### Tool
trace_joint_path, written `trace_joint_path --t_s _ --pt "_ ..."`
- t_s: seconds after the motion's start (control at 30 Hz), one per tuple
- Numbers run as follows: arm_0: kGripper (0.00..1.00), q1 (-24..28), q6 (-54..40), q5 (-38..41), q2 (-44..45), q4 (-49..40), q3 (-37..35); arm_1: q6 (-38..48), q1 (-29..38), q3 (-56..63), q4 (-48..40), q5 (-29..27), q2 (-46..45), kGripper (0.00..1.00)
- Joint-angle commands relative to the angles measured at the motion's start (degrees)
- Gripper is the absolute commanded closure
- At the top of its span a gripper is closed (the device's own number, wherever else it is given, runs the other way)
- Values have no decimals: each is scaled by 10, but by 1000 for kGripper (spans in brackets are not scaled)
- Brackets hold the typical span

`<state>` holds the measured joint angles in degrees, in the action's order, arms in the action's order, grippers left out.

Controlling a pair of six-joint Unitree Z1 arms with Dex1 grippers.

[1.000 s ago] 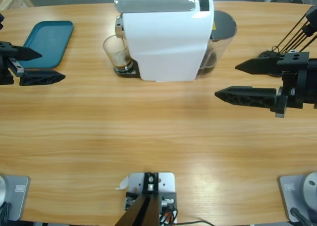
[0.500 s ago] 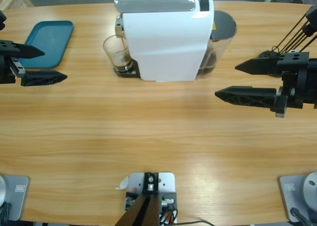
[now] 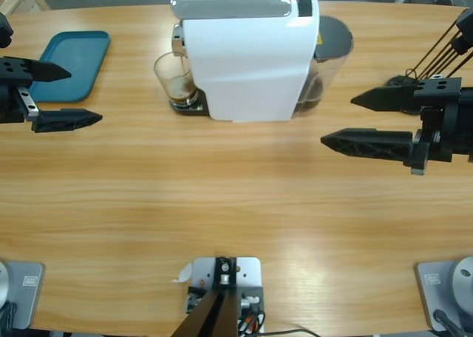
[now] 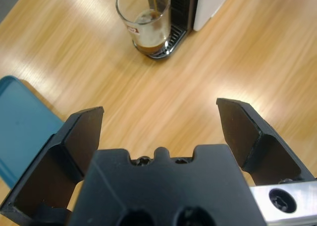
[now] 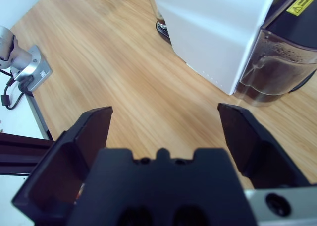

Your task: Pour coffee

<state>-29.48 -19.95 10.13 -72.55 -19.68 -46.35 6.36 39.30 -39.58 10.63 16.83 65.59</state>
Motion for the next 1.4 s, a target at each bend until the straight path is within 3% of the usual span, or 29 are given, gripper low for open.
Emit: trace_joint_path --t_s 0.03,0.17,0.47,0.77,1.4 --pt "0 -1 -4 21 -24 6 21 1 7 2 5 8 1 34" --pt "0 -1 -35 -2 -28 11 25 1 7 5 5 8 -1 36" --pt "0 -1 -57 28 -65 120 57 0 7 6 -2 7 28 23" --pt "0 4 -65 -11 -94 121 61 -2 7 6 -17 2 66 23" --pt "0 51 -97 128 -148 200 68 0 7 11 -51 20 91 0"
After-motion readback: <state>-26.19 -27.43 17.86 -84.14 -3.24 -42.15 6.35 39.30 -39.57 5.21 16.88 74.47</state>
